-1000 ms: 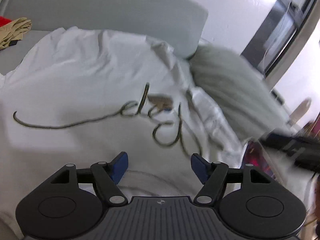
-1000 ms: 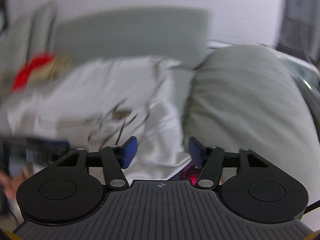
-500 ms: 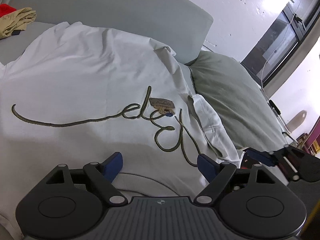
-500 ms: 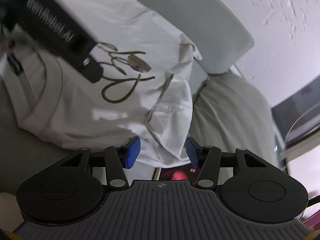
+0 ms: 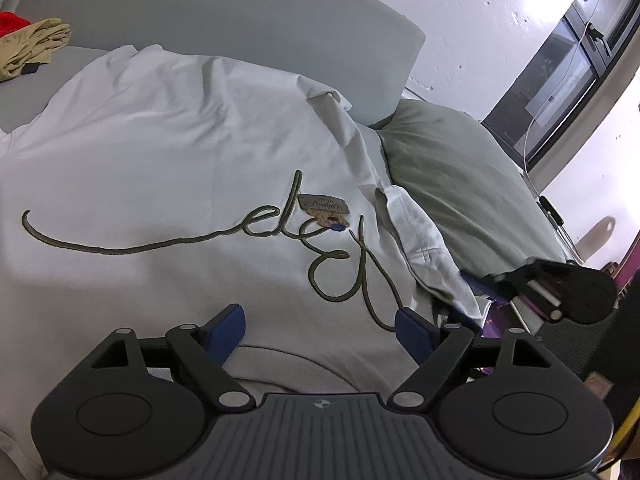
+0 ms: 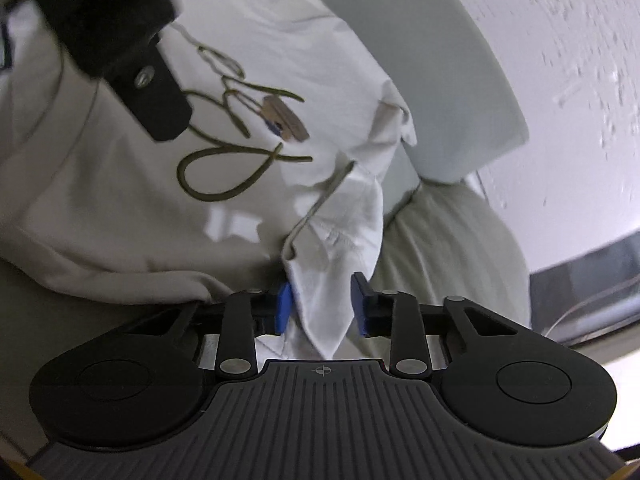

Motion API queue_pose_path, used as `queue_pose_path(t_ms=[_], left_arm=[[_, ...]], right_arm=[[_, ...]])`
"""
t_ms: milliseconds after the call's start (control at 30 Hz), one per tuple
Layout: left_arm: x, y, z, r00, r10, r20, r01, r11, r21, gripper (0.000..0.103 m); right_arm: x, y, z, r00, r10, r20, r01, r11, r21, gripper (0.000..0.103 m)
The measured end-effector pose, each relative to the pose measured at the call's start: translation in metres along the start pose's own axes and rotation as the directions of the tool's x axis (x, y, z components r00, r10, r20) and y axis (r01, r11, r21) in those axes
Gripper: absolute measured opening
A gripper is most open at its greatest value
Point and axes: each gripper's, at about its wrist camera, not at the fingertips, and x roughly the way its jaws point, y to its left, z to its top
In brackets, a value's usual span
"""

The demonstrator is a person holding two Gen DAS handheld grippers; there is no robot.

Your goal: Fold clothes

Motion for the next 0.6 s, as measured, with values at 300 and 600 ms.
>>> queue_pose_path(t_ms=[300, 600], left_arm=[[0.001, -0.004, -0.001, 1.0, -0.004, -0.004, 0.004, 1.0, 0.024, 0.082], [0.002, -0.006, -0.002, 1.0, -0.012, -0.011, 0.012, 0.999, 0.048, 0.082]], right_arm=[[-0.003, -0.075, -0.009, 0.996, 0.079, 0.039, -0.089, 0.908, 0.41, 0.003], [0.062, -0.194, -0.127, 0.962, 0.275, -0.001, -0.051, 0.181, 0.982, 0.002]])
